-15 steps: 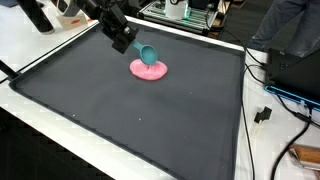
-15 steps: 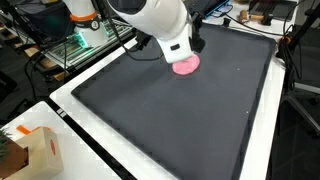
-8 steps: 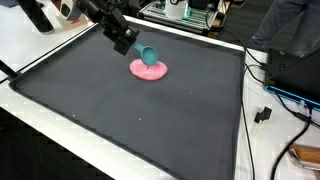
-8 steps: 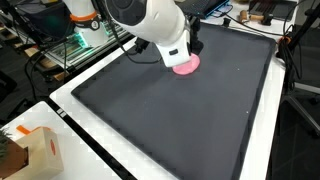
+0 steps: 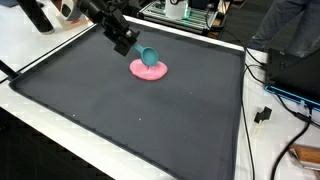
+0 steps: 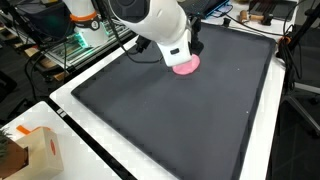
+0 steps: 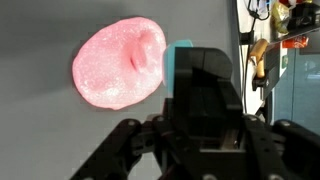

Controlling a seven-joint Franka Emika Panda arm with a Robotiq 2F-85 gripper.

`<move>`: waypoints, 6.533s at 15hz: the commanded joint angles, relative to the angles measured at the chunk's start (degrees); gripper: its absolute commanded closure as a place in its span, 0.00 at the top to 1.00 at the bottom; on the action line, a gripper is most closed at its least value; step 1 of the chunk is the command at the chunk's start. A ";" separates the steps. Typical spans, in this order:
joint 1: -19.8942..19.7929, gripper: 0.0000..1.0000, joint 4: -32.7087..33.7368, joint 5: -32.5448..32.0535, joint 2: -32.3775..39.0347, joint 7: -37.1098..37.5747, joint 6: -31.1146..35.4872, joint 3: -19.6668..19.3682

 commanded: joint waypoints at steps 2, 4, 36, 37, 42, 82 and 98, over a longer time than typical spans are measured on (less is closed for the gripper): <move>1.97 0.25 -1.74 -2.36 -2.38 2.47 2.95 -1.04; 2.64 0.25 -1.94 -4.06 -3.09 3.63 4.19 -1.05; 16.52 0.25 -3.29 -47.22 -20.26 52.97 10.61 2.39; 16.63 0.25 -3.30 -47.44 -20.43 53.73 10.52 2.55; 17.07 0.25 -3.28 -47.75 -20.93 56.03 9.46 3.11; -0.39 0.25 3.68 -8.79 -3.96 -9.34 -4.91 -0.82; -3.45 0.25 12.05 -6.46 9.47 -8.45 -7.16 0.13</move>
